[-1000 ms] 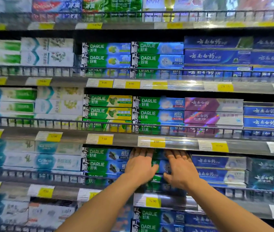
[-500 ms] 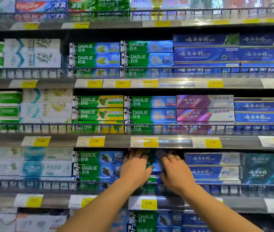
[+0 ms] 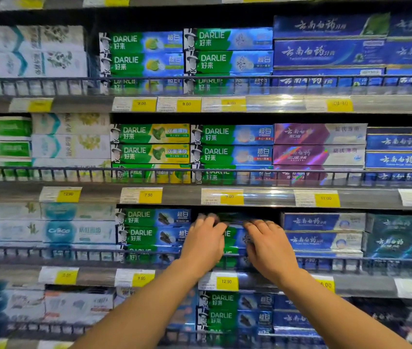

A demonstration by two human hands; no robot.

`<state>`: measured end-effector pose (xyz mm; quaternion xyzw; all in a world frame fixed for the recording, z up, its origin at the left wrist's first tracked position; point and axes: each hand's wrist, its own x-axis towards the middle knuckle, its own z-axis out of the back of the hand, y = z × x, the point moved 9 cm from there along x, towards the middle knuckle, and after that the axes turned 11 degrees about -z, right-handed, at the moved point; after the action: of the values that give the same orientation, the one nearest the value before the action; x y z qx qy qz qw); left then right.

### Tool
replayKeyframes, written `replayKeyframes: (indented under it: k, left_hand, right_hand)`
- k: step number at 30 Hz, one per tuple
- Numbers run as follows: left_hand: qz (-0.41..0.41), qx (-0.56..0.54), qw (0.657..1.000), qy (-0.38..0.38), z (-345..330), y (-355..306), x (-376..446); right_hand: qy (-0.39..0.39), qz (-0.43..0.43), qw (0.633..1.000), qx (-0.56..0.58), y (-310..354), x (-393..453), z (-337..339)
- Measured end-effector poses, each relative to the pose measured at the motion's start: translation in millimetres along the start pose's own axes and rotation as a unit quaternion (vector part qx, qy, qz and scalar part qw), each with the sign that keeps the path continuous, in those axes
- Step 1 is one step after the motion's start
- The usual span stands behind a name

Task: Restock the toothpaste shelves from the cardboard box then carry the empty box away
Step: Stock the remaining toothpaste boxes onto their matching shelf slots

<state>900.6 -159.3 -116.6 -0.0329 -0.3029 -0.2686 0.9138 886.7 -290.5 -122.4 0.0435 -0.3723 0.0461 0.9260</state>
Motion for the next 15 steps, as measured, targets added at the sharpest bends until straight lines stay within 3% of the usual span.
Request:
replayKeyframes:
  k: [8,15]
  left_hand:
    - [-0.005,-0.015,0.999,0.037,1.2,0.6,-3.4]
    - [-0.015,-0.019,0.996,0.082,2.6,1.9,-16.6]
  right_hand:
    - [0.008,0.013,1.0,0.026,0.3,-3.2,5.3]
    - [0.08,0.011,0.997,-0.003,-3.7,-11.0,7.8]
